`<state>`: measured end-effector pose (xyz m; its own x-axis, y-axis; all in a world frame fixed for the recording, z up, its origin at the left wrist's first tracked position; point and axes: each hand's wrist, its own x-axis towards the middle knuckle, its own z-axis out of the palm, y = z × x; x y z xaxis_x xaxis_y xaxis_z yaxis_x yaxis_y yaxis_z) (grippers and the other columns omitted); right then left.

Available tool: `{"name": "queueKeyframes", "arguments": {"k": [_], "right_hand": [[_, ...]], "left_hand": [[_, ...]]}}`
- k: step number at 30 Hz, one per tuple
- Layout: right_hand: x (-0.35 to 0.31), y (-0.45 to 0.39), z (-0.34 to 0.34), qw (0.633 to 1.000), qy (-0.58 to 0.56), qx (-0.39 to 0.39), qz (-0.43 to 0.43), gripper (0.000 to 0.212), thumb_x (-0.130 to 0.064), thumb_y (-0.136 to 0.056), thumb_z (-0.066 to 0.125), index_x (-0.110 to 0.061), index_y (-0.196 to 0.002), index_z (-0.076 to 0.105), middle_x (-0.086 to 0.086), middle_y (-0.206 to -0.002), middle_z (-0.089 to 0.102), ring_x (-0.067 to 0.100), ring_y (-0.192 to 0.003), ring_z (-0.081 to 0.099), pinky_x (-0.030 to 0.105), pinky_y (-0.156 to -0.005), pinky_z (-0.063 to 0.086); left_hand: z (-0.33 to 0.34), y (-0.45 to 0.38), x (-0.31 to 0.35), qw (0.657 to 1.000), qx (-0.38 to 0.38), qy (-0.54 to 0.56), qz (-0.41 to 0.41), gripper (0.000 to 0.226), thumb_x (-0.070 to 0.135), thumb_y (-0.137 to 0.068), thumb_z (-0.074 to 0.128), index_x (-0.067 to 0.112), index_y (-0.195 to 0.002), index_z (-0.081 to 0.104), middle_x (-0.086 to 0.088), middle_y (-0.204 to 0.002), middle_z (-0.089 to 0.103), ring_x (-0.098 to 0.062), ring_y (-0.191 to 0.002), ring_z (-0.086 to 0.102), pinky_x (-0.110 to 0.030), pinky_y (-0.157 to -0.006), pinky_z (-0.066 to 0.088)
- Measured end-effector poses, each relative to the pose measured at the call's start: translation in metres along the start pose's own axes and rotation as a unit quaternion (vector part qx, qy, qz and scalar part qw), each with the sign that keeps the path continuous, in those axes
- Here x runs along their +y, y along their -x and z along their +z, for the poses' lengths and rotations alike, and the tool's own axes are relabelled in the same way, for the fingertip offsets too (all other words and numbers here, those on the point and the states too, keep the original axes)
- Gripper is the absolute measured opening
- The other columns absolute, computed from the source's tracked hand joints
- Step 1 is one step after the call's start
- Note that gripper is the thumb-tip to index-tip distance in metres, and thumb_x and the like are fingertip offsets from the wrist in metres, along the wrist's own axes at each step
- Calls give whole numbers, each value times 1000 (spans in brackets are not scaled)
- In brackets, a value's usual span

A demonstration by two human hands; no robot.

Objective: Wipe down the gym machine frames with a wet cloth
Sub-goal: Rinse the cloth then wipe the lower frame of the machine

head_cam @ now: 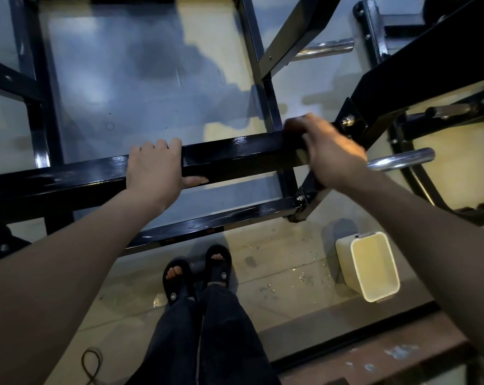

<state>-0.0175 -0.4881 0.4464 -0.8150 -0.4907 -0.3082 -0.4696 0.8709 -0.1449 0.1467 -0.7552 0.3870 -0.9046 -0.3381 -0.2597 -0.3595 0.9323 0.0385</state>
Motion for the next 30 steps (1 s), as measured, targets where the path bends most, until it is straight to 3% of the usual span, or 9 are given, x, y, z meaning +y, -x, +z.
{"name": "queueKeyframes", "arguments": {"k": [4, 7, 11, 15, 18, 21, 24, 26, 30], "right_hand": [[-5, 1, 4, 981, 16, 0, 192, 52, -28, -113, 30, -34, -164, 19, -11, -173, 7, 38, -130, 56, 48, -97, 48], [-72, 17, 25, 996, -35, 27, 83, 50, -21, -112, 33, -20, -161, 29, 1, -170, 19, 32, -135, 53, 43, -98, 50], [-157, 35, 52, 997, -69, 0, -41, 51, -35, -113, 30, -31, -163, 24, -10, -172, 13, 29, -95, 70, 39, -77, 58], [-132, 27, 45, 992, -42, 1, -115, 49, -41, -111, 32, -41, -160, 26, -18, -169, 20, 28, -95, 71, 39, -74, 57], [-69, 19, 34, 995, -65, 37, -60, 46, -39, -112, 33, -42, -158, 31, -13, -166, 29, 25, -112, 67, 42, -85, 58], [-38, 22, 25, 985, -111, 79, 102, 45, -35, -113, 33, -39, -157, 34, -8, -168, 28, 20, -140, 49, 50, -111, 47], [-71, 25, 33, 961, -145, 131, 195, 47, -31, -113, 35, -28, -160, 36, -6, -167, 29, 19, -139, 49, 38, -110, 44], [-112, 26, 44, 957, -181, 141, 178, 46, -31, -112, 37, -25, -158, 40, -3, -165, 31, 18, -130, 55, 27, -97, 42], [-180, 36, 63, 986, -150, 67, 22, 48, -38, -112, 35, -31, -159, 38, -7, -168, 26, 25, -126, 60, 36, -95, 50]], "left_hand": [[-1, 0, 0, 1000, -3, -20, 5, 76, 87, -74, 54, 16, -93, 33, -9, -90, 57, -34, -89, 57, -41, -78, 39], [-3, 0, 0, 1000, -8, -24, 1, 76, 86, -74, 54, 16, -93, 35, -7, -88, 53, -31, -86, 54, -39, -74, 33], [-3, 0, 1, 1000, -12, -1, 1, 63, 73, -82, 65, 17, -97, 39, -12, -101, 62, -35, -96, 58, -41, -78, 35], [-3, 0, 0, 1000, -11, 6, 1, 63, 72, -82, 66, 17, -98, 39, -12, -103, 63, -37, -97, 59, -41, -79, 36], [-3, 0, 2, 1000, -12, -13, -3, 75, 85, -76, 56, 16, -95, 34, -11, -98, 61, -35, -93, 58, -40, -77, 34], [-3, -1, 2, 1000, -17, -17, -1, 75, 87, -75, 54, 17, -96, 34, -10, -100, 62, -33, -94, 58, -40, -80, 36], [-5, -2, 2, 999, -30, -4, -10, 75, 86, -75, 56, 18, -96, 34, -10, -103, 62, -33, -96, 57, -41, -83, 37], [-7, -1, 3, 999, -38, 8, -12, 73, 83, -76, 59, 17, -98, 38, -11, -105, 62, -34, -99, 57, -42, -87, 38], [-6, -3, 1, 999, -44, 2, -12, 64, 66, -86, 66, 13, -119, 50, -14, -118, 62, -34, -111, 57, -42, -91, 39]]}}
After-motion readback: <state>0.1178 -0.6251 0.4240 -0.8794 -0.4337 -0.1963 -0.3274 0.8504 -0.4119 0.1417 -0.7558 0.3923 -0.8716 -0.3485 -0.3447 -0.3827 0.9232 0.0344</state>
